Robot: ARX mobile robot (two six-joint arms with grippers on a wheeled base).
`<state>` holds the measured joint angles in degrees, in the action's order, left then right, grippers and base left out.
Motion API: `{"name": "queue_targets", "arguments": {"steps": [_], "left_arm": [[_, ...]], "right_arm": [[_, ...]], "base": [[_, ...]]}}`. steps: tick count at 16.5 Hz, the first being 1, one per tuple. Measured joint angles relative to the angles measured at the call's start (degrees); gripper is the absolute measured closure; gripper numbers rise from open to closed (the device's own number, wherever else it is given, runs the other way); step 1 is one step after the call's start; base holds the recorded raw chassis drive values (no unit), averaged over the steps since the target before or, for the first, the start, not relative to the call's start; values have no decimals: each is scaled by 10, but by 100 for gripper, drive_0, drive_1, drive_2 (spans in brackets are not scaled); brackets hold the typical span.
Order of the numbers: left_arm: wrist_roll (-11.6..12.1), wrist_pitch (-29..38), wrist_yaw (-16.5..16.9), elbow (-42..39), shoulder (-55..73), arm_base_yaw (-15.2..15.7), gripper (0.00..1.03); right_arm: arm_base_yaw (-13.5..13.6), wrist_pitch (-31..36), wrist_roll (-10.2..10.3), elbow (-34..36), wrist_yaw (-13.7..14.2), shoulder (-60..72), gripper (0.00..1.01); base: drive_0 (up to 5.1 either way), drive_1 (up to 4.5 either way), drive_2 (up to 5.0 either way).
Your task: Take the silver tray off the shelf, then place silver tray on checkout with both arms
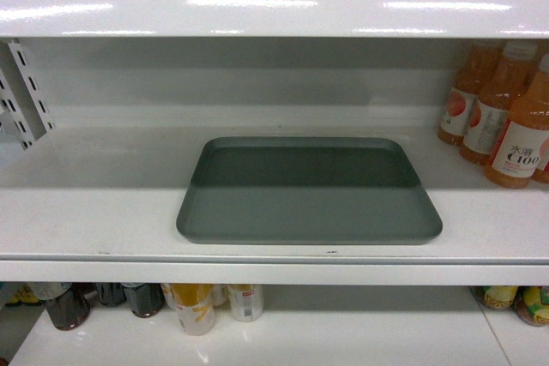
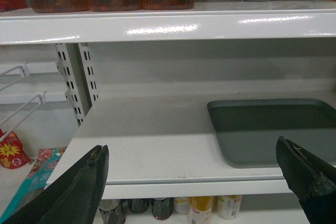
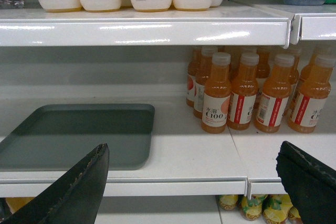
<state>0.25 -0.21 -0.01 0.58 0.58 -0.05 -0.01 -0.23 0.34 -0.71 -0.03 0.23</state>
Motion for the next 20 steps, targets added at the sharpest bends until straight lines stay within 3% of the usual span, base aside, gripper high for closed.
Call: {"name": "queue_targets", "arguments": {"steps": [20], "left_arm": [[0, 0, 0, 0, 0, 0, 5]], "right_arm": [[0, 0, 0, 0, 0, 0, 3]], "base": [[0, 0, 0]]}}
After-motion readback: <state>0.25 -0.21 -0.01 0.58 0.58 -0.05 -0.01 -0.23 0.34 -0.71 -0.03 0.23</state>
